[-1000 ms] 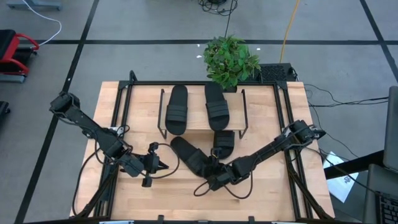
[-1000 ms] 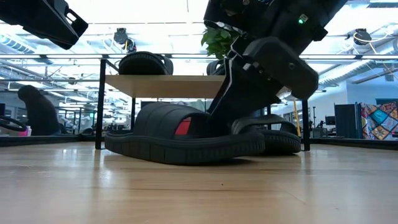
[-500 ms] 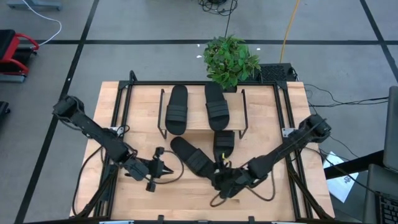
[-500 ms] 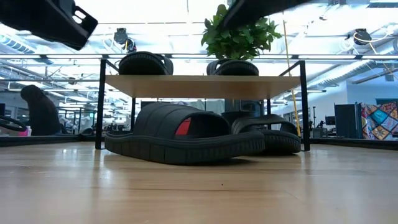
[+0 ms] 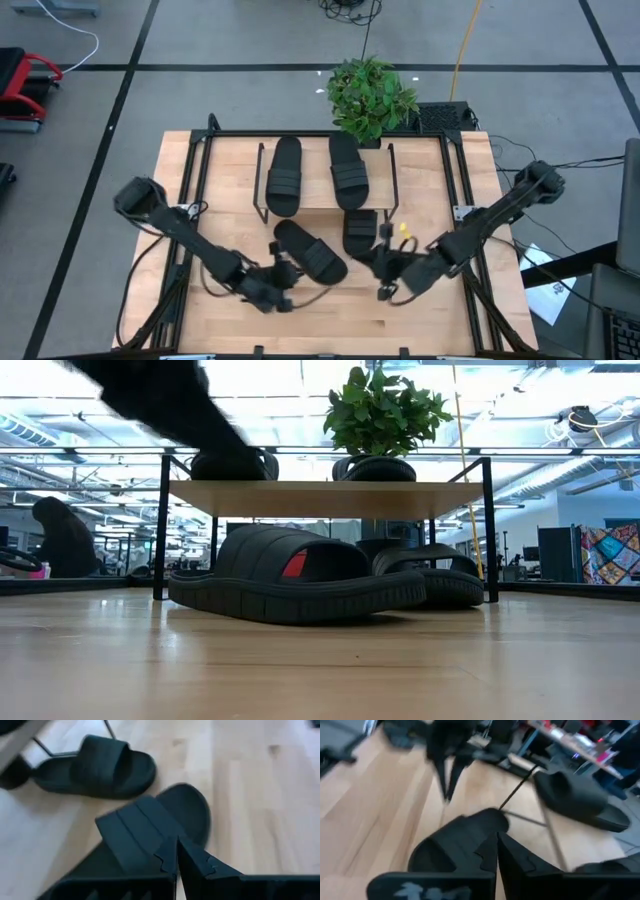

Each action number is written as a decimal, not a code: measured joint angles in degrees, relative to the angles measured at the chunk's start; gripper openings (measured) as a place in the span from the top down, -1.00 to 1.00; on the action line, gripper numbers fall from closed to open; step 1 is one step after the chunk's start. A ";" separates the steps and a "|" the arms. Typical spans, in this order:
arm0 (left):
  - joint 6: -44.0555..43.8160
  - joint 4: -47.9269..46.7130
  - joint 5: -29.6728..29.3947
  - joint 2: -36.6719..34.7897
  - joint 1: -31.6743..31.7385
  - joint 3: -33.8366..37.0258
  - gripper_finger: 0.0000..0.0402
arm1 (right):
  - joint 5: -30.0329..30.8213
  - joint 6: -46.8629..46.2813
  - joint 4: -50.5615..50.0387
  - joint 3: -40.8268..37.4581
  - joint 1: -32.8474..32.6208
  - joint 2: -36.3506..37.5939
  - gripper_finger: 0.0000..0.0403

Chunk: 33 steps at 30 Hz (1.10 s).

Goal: Pick and place slides into the shelf
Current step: Put the black slide under the shelf

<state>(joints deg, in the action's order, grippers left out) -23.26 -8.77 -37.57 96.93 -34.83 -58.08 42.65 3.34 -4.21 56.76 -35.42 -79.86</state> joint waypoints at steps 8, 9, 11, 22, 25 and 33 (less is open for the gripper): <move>-5.41 -22.14 -6.81 16.05 0.33 -26.03 0.94 | 0.90 1.78 12.86 -11.38 -0.65 12.88 0.97; -4.58 -23.83 -6.50 17.89 0.45 -29.15 0.94 | 0.89 2.22 13.09 -12.47 -0.85 14.32 0.97; -3.23 -29.26 -6.24 21.22 0.46 -34.58 0.94 | 0.85 3.03 13.43 -14.04 -1.22 16.77 0.97; -2.20 -41.04 8.43 26.91 3.78 -45.21 0.33 | 0.63 6.25 13.24 -18.47 -4.82 25.35 0.97; -2.39 -42.68 9.07 26.92 4.57 -45.21 0.04 | 0.63 7.11 13.31 -18.95 -5.22 26.51 0.97; -0.08 -43.40 5.63 28.05 6.59 -45.27 -0.58 | 0.74 7.92 12.98 -19.14 -5.20 27.37 0.97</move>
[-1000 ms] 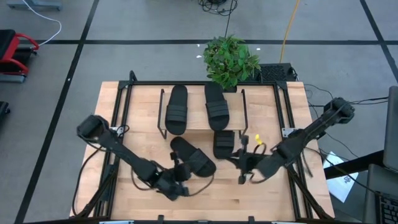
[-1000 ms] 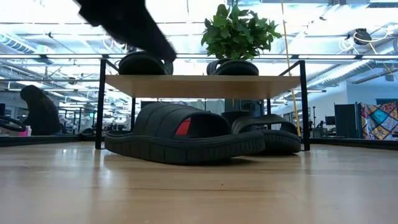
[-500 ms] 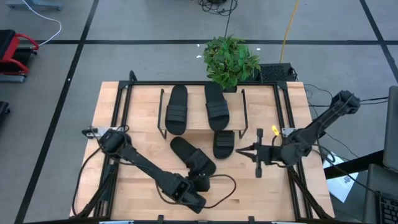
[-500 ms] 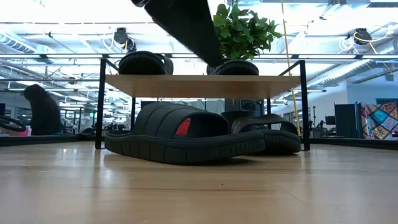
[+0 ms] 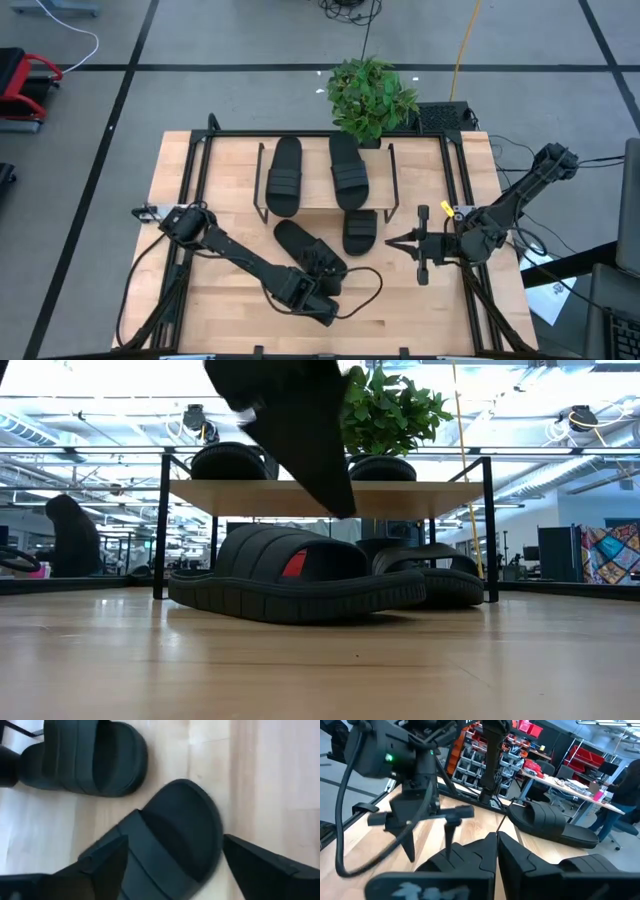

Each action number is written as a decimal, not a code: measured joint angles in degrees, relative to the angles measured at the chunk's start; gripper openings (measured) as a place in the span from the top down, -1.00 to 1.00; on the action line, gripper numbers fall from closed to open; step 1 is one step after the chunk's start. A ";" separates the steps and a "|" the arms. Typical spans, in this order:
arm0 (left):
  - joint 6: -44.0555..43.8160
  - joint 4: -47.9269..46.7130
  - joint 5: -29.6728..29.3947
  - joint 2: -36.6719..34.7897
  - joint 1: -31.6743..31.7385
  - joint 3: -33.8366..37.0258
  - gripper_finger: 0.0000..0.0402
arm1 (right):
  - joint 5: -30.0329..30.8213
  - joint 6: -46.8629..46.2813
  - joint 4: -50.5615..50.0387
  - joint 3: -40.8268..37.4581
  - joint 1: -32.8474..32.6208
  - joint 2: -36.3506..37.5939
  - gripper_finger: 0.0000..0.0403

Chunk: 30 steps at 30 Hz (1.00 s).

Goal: Pick and place slides into the shelf
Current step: Put the black slide under the shelf

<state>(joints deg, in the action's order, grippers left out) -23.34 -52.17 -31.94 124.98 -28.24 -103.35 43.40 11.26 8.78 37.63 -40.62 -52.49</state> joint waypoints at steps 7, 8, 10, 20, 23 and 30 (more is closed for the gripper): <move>-3.47 -0.66 2.74 2.36 2.85 0.07 -0.78 | 0.01 -0.01 0.02 0.00 0.00 0.00 0.97; -3.79 -0.47 3.14 2.68 3.05 0.01 -0.77 | 0.02 -0.01 0.00 0.00 0.00 0.00 0.97; -4.34 -1.74 2.80 3.20 3.19 0.00 -0.73 | 0.02 -0.01 0.02 0.00 0.00 -0.02 0.97; -10.99 -16.31 0.41 3.29 3.69 -2.08 -0.40 | 0.02 -0.01 0.02 0.00 0.00 -0.02 0.97; -11.45 -17.20 0.87 3.33 3.75 -2.08 -0.32 | 0.02 -0.01 0.02 0.00 0.00 -0.02 0.97; -11.54 -18.21 1.73 3.31 4.49 -1.93 -0.13 | 0.02 -0.06 0.02 0.00 0.00 -0.02 0.97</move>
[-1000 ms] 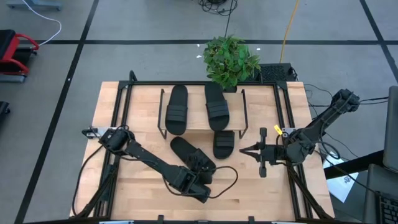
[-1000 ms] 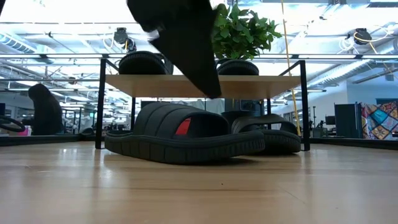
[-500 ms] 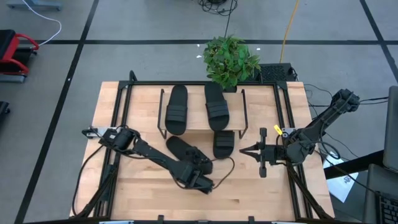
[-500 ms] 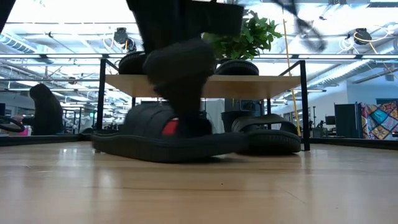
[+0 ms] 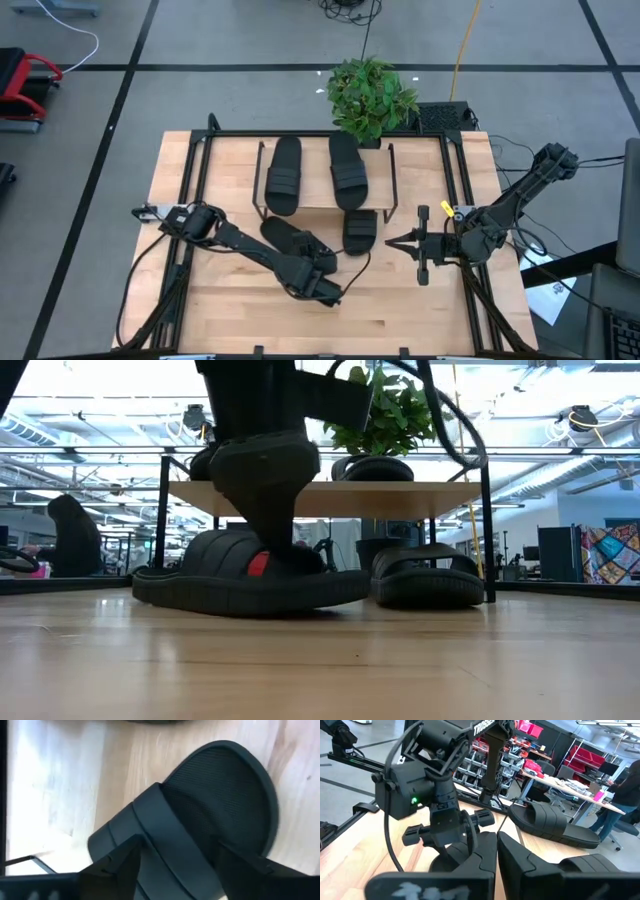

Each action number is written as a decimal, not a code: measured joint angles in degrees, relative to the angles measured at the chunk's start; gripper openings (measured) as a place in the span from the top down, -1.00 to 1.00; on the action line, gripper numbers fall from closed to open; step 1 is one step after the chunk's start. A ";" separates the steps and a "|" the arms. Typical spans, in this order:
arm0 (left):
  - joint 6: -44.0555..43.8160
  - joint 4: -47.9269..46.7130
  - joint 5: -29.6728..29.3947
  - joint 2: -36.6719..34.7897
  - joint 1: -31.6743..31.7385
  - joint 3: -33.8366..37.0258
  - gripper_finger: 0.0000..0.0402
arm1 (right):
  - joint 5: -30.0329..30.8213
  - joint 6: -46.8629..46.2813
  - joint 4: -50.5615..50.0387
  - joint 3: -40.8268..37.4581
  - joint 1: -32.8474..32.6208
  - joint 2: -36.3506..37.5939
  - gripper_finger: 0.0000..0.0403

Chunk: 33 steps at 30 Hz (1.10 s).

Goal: Pick and place slides into the shelf
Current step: Put the black slide under the shelf

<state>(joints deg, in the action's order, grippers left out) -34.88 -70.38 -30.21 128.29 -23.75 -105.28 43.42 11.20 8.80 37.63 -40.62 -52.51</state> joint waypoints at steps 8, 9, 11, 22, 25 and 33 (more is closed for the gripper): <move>3.22 0.15 3.04 0.00 -0.31 0.07 0.76 | 0.00 -0.11 0.00 0.00 0.00 0.00 0.97; 3.89 0.35 3.57 -0.01 -0.52 0.07 0.87 | 0.00 -0.11 0.00 0.00 0.00 0.00 0.97; 5.18 1.23 4.81 -0.02 -1.08 0.07 0.94 | 0.00 -0.08 0.00 0.00 0.00 0.00 0.97; 5.36 0.95 2.11 0.02 -6.88 -3.68 0.93 | 0.00 -0.02 0.02 0.00 0.00 0.00 0.97; 4.82 -3.72 -2.76 -0.09 -8.16 -6.35 0.81 | 0.00 -0.04 0.02 0.00 0.00 0.00 0.97; -5.57 -19.96 -5.03 -0.28 -9.27 -8.68 0.59 | -0.13 -1.02 -0.33 0.02 0.00 -0.15 0.97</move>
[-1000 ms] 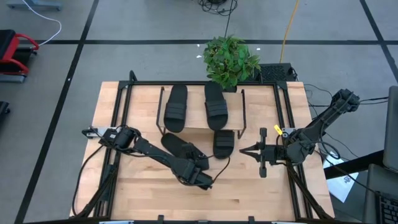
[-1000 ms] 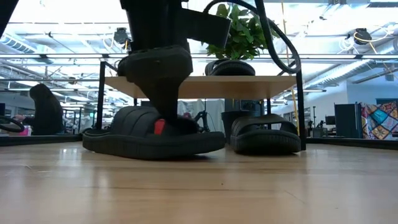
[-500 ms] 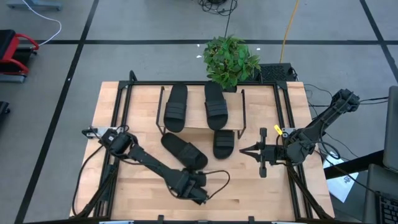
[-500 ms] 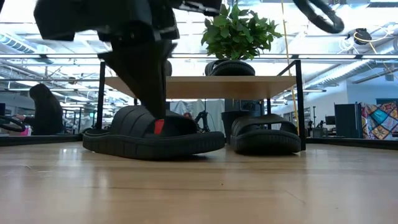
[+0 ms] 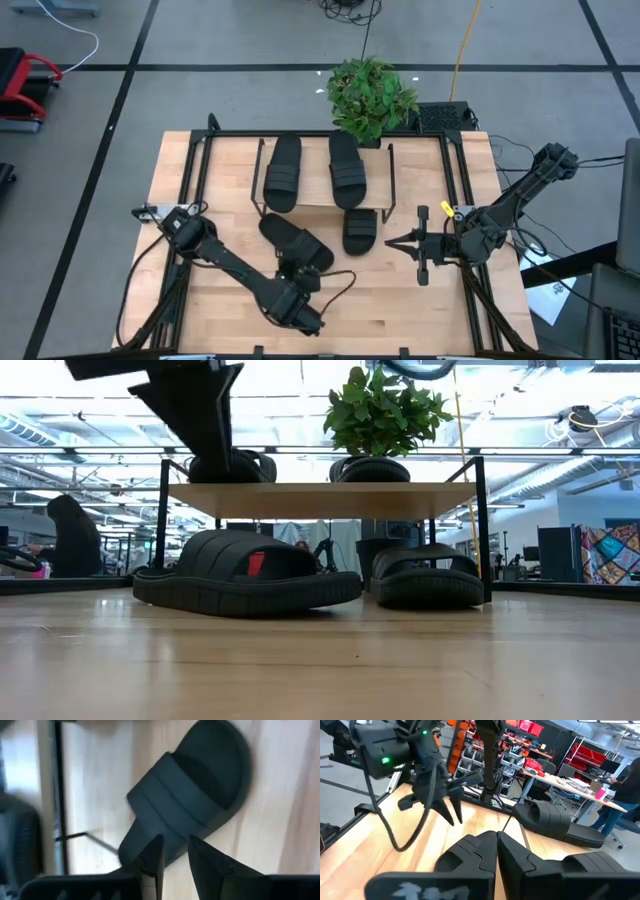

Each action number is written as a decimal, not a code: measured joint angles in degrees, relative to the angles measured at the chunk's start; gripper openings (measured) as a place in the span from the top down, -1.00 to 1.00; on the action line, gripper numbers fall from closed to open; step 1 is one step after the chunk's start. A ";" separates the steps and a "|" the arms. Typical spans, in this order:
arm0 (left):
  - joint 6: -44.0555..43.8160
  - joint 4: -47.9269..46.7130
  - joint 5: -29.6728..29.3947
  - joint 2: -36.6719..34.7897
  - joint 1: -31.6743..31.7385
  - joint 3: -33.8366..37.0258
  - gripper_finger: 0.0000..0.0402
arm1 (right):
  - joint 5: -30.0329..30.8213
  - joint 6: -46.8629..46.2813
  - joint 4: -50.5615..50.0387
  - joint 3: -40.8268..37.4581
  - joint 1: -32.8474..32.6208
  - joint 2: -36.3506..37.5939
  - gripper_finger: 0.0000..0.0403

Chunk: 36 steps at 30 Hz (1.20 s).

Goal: Pick and place slides into the shelf
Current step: Put the black slide under the shelf

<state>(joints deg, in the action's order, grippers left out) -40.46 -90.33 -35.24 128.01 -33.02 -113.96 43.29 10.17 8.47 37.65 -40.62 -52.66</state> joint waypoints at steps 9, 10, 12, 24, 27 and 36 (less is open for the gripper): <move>-9.08 7.80 -8.32 -9.92 -6.79 11.45 0.59 | 0.02 1.21 -2.30 -0.02 0.00 -0.02 0.97; -10.46 9.94 -9.34 -11.83 -8.22 13.95 0.59 | 0.04 1.45 -2.50 -0.02 0.00 -0.02 0.97; -11.80 16.78 -12.22 -15.40 -11.33 20.29 0.59 | 0.04 1.72 -2.76 -0.02 0.04 -0.02 0.97; 13.39 93.91 -12.71 -45.50 -13.21 75.61 0.63 | 0.00 3.12 -2.73 -0.02 1.57 -0.02 0.97; 9.70 102.47 -8.12 -54.41 -8.40 85.29 0.67 | 0.00 3.08 -2.82 -0.04 2.44 -0.12 0.97; 0.92 105.33 11.03 -65.39 2.71 94.42 0.55 | -0.02 2.51 -3.23 -0.07 4.80 -0.96 0.97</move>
<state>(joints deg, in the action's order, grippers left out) -39.53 15.00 -24.20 62.62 -30.31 -19.54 43.27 12.69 5.23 37.58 -35.82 -53.63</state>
